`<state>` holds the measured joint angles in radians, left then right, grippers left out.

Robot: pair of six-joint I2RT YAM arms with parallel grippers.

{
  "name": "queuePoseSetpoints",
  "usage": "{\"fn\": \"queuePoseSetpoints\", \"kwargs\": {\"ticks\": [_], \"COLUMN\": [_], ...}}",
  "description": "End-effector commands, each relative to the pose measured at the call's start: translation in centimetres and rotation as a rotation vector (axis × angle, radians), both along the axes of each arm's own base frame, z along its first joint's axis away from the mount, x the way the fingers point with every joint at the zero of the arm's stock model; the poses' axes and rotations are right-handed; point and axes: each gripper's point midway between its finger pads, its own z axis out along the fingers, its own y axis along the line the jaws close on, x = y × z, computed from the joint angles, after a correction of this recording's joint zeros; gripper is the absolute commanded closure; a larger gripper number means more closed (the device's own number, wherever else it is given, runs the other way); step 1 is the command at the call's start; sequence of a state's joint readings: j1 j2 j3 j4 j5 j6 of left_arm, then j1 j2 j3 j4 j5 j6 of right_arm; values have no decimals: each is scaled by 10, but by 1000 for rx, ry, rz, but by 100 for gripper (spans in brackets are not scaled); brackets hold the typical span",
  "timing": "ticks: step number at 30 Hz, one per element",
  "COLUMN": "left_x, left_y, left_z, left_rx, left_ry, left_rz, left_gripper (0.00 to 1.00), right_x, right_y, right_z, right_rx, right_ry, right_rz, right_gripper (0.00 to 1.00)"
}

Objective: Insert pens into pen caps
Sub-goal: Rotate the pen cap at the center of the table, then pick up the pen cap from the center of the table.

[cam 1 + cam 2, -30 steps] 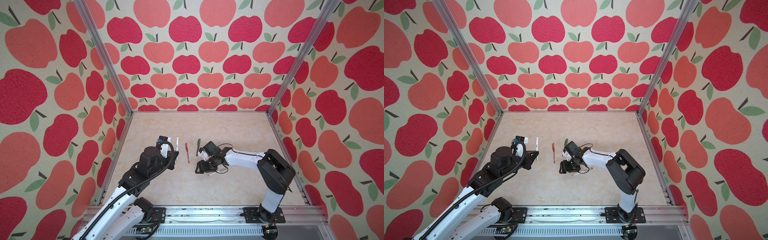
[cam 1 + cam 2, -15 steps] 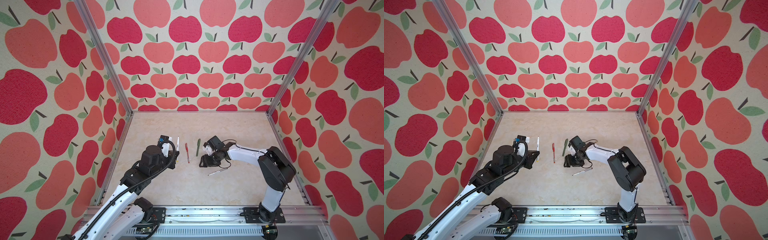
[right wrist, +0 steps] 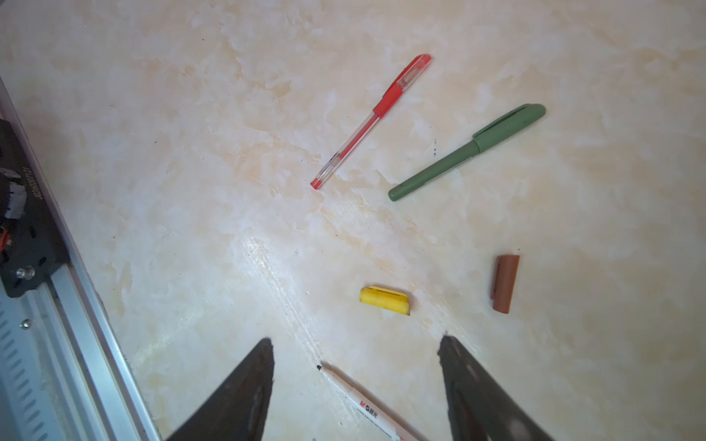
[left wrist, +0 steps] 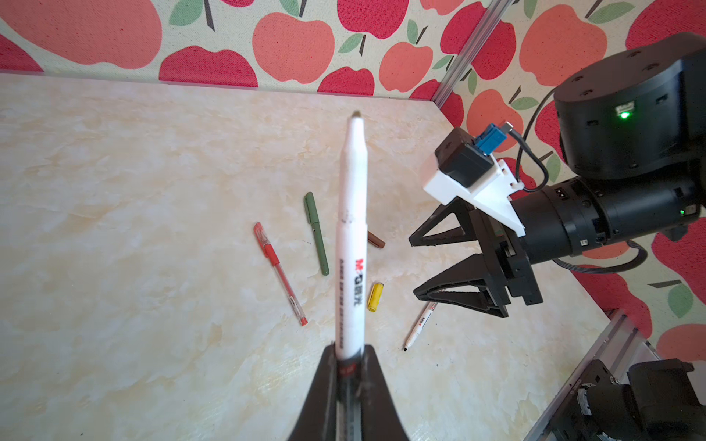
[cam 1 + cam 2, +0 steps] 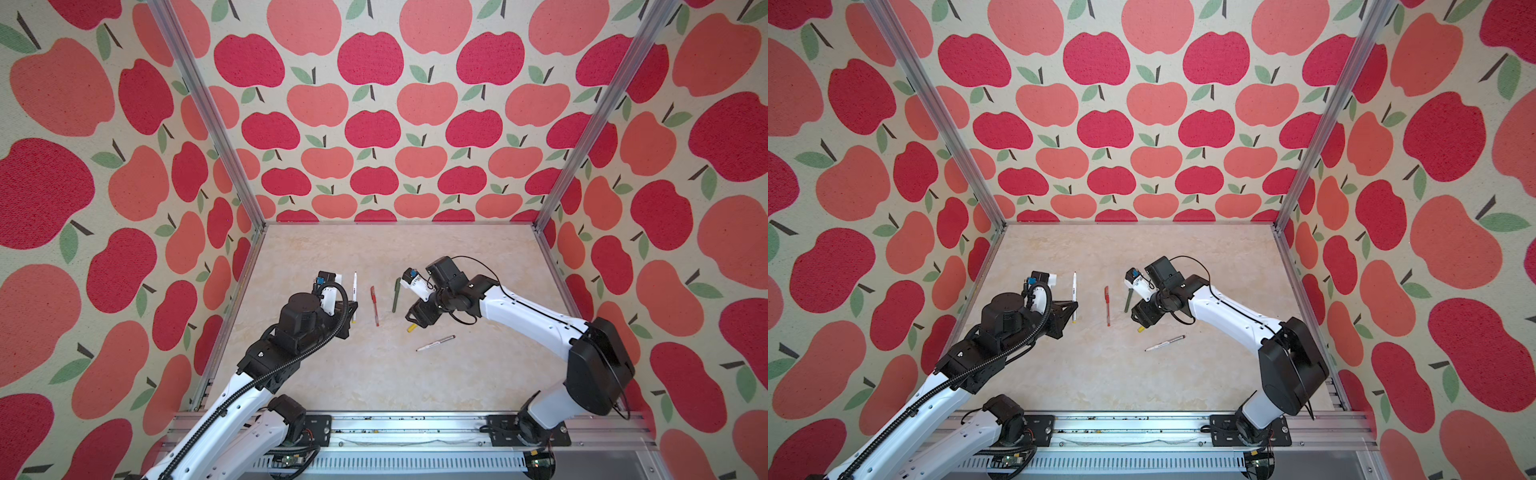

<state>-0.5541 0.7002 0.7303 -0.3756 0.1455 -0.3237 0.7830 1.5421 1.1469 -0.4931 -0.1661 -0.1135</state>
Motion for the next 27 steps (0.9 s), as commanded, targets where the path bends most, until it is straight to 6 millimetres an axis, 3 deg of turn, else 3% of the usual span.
{"fn": "queuePoseSetpoints", "kwargs": {"ticks": [1, 4, 7, 13, 17, 21, 27], "left_x": [-1, -3, -4, -5, -6, -11, -16], "left_y": [1, 5, 7, -3, -8, -14, -15], "left_z": [3, 4, 5, -1, -4, -9, -12], "left_rx": [-17, -12, -18, -28, -27, -22, -30], "left_ry": [-19, -32, -46, -31, -15, 5, 9], "left_rz": [8, 20, 23, -23, -53, -101, -119], "left_gripper": [100, 100, 100, 100, 100, 100, 100], "right_x": [25, 47, 31, 7, -5, -15, -11], "right_y": [-8, -24, -33, -31, -25, -14, -6], "right_z": [10, 11, -16, -54, -64, -67, -84], "right_rx": [-27, -5, -50, -78, -125, -179, -183], "right_ry": [-130, 81, 342, 454, 543, 524, 530], "right_rz": [-57, -502, -810, -1169, -1352, -1436, -1483], "right_gripper": [33, 36, 40, 40, 42, 44, 46]}}
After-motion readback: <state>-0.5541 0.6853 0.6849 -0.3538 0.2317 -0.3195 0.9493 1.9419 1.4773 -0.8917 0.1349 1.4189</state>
